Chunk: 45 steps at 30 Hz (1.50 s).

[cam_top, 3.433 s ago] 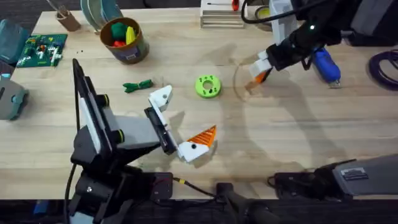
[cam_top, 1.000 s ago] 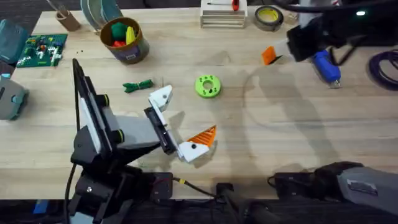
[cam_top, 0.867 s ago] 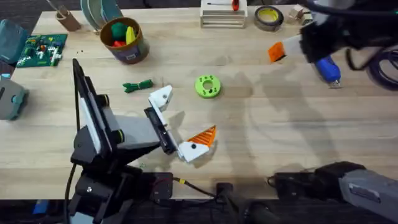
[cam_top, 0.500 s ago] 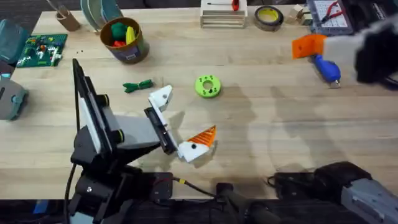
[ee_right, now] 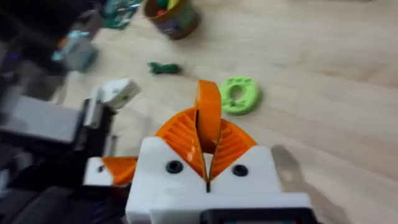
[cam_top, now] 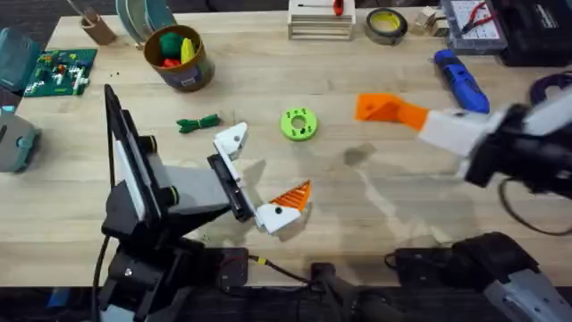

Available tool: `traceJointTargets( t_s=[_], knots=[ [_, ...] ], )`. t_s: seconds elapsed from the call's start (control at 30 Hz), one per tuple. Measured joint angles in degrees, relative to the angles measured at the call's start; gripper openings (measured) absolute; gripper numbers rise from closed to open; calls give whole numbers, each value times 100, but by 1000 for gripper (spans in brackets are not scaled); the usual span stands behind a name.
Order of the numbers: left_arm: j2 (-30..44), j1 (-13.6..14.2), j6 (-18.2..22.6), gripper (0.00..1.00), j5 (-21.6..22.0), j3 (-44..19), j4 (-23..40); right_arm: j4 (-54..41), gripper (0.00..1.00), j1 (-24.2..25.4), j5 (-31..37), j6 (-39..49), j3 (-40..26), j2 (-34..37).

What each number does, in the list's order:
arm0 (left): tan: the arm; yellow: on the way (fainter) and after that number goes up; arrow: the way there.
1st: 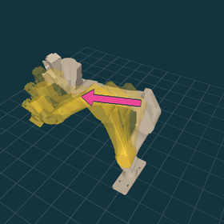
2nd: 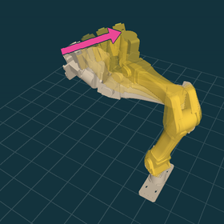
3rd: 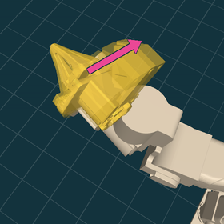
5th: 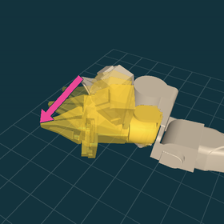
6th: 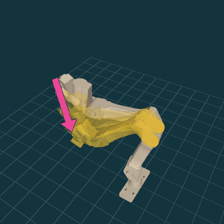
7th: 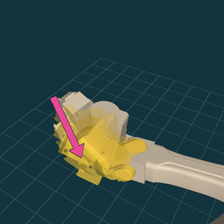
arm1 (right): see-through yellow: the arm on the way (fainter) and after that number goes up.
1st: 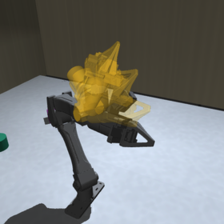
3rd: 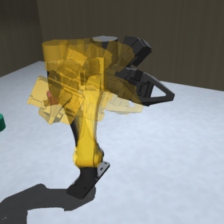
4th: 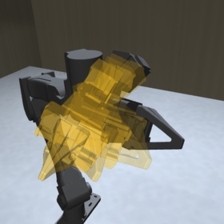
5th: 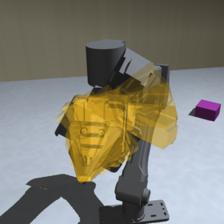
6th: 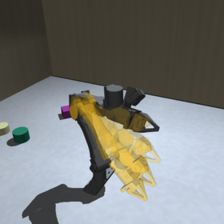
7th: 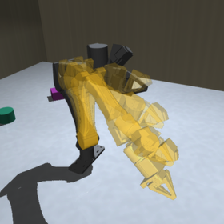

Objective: Pick up the gripper from the table and insert it into the empty holder that is missing its gripper. Then pick up a screw, insert it into the mounting hole, and use the screwdriver to tighten it. Finally, clean up the table by picking up the vegetable and placing it into the bucket.

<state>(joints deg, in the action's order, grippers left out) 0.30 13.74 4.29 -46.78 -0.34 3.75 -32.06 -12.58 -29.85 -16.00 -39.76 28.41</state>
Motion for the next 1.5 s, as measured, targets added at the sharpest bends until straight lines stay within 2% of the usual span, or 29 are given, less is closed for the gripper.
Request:
traceJointTargets(
  t_s=[0.13, 0.37, 0.7, 0.9, 1.03, 1.07, 1.13, 1.33, 1.5],
  knots=[
    [0, 0, 0, 993, -53, 0, 4, 664, 7, 0, -1061, -505, 450, 271],
    [1, 0, 0, 993, -486, 0, 40, 1002, 7, 0, -2228, -929, 598, 1061],
    [0, 0, 0, 993, -1351, 0, 106, 2042, 7, 0, -4010, -1064, 600, 3027],
    [0, 0, 0, 993, -1632, 0, 109, 2570, 7, -53, -4996, -934, 600, 4288],
    [1, 0, -1, 993, -1691, 0, 118, 2917, 7, -271, -5303, -885, 600, 5014],
    [2, 0, 0, 992, -1710, 0, 119, 3313, 7, -475, -5408, -884, 600, 5451],
    [0, 0, 0, 992, -1711, 0, 118, 3580, 7, -599, -5433, -907, 600, 5662],
    [0, 2, 0, 993, -1714, 0, 120, 4494, 7, -863, -5498, -1150, 592, 5949],
    [2, 0, 0, 993, -1714, 0, 120, 4880, 7, -894, -5512, -1427, 482, 5973]
  ],
)
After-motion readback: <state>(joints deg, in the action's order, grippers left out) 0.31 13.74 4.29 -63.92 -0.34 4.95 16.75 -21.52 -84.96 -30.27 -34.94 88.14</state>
